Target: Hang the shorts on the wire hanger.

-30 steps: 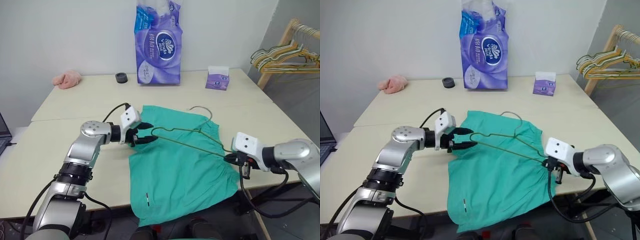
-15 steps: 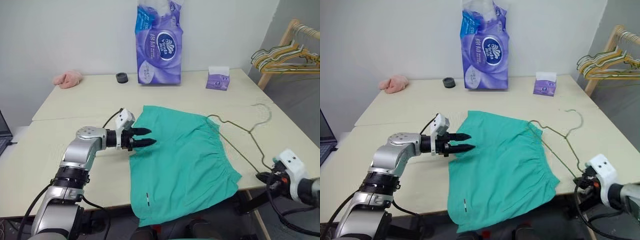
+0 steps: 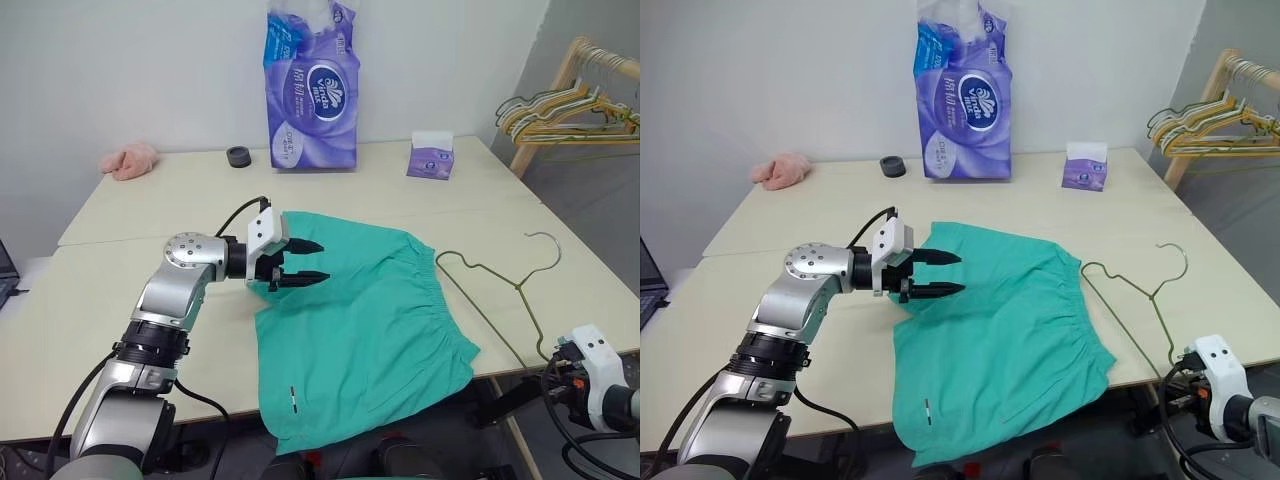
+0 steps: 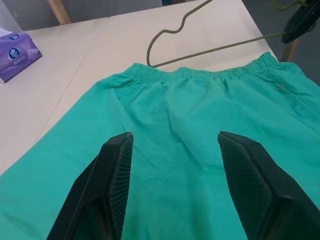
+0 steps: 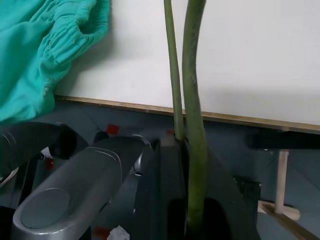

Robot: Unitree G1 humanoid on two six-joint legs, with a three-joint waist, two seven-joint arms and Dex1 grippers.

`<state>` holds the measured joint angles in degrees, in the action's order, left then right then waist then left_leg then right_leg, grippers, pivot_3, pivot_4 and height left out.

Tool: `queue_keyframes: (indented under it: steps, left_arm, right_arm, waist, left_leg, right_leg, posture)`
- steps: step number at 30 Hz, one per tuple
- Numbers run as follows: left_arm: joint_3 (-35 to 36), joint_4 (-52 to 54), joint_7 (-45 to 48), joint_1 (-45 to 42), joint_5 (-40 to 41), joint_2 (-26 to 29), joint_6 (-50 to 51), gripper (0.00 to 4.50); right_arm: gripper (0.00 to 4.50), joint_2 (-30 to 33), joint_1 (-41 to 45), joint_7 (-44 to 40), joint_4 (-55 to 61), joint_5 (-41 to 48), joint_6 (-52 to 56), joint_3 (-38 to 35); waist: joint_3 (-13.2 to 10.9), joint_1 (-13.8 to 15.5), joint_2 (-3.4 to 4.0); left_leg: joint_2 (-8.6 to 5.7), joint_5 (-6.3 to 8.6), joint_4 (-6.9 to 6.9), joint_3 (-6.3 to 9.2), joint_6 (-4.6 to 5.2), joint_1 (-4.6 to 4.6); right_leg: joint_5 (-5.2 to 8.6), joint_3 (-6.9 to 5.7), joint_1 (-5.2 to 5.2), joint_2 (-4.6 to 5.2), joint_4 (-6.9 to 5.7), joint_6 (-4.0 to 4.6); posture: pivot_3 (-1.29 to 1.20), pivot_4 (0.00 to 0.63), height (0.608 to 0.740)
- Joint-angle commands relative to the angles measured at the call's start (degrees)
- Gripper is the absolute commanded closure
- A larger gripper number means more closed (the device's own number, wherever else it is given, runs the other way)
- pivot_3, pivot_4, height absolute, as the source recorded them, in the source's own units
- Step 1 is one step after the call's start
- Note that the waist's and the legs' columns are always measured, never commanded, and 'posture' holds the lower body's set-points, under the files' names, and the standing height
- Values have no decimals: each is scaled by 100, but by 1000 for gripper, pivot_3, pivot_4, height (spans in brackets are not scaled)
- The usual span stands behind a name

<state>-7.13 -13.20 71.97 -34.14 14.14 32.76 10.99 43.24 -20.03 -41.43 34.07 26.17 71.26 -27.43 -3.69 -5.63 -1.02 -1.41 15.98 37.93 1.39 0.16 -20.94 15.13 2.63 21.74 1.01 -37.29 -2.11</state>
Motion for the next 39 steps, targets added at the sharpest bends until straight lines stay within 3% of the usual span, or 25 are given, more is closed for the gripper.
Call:
queue_keyframes:
  steps: [1,8,16,23,28,34,39]
  left_arm:
    - [94,-254,-87,-180,-88,25,-308,1641]
    - [206,-965,-266,-407,-227,53,-787,1641]
    - [234,-1367,-460,-666,-344,77,-1003,1641]
    - [186,-1020,-557,-616,-343,34,-785,1641]
    - [178,-808,-596,-563,-337,22,-647,1641]
    - [191,-657,-658,-564,-317,-3,-524,1641]
    - [231,-593,-717,-569,-298,2,-436,1641]
  right_arm:
    - [4500,199,70,-12,216,151,17,64]
    - [4500,466,242,26,438,305,-29,186]
    - [4500,1339,281,309,867,-313,-667,1246]
    - [4500,1268,613,441,135,-436,-811,1443]
    - [4500,1498,854,98,-542,-388,-1049,1525]
    - [4500,1663,1728,-453,-1256,-274,-1221,2107]
    - [4500,1425,2759,-696,-1929,-195,-1027,2685]
  waist:
    - [-3,0,-1]
    - [-14,5,-9]
    - [-20,3,-19]
    - [-28,11,-31]
    - [-28,16,-30]
    - [-28,-6,-30]
    - [-30,-12,-30]
  left_leg:
    - [0,0,0,0,0,0]
    - [0,0,1,1,0,-2]
    - [0,0,-1,3,0,-5]
    - [0,1,1,2,0,-5]
    - [0,1,1,2,1,-5]
    - [0,1,0,1,1,-5]
    - [0,1,0,4,1,-5]
  right_leg:
    - [0,-1,0,0,0,0]
    - [0,-1,0,0,2,-1]
    - [0,-3,1,0,7,-3]
    - [-2,-1,0,2,8,-6]
    - [-2,-1,0,2,8,-7]
    - [-2,-2,1,2,7,-7]
    - [-3,-3,1,2,7,-6]
  posture:
    - [-200,53,740]
    - [-196,52,740]
    - [-193,49,740]
    - [-188,45,740]
    - [-186,43,740]
    - [-178,44,740]
    - [-168,44,740]
